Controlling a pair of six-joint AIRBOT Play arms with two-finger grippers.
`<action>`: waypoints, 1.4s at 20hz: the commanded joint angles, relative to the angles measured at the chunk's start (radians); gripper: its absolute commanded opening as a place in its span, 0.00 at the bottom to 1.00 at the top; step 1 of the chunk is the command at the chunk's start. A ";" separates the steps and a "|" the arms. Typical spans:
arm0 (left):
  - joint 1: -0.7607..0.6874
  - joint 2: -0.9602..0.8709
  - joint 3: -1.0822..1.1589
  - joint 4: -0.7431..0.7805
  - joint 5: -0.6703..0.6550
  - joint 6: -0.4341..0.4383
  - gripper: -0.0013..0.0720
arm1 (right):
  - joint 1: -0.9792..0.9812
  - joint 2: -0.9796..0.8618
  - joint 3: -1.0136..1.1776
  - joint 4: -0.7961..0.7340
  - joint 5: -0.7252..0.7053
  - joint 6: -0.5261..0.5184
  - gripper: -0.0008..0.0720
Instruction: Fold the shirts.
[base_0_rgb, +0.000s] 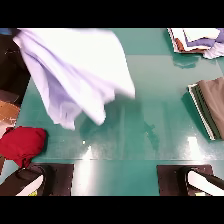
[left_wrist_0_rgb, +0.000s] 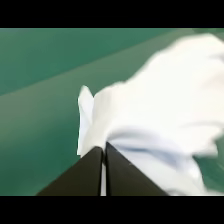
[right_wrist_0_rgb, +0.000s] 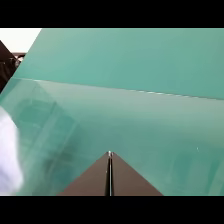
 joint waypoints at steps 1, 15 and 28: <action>-0.124 -0.112 -0.068 -0.143 -0.006 0.010 0.05 | 0.001 -0.022 0.043 -0.001 0.040 0.013 0.03; -0.108 -0.465 -0.119 -0.035 -0.023 0.035 0.84 | 0.000 -0.022 0.043 -0.013 0.116 0.012 0.03; 0.204 -0.496 -0.654 -0.433 0.270 0.274 0.84 | 0.000 -0.028 0.042 -0.012 0.117 0.012 0.03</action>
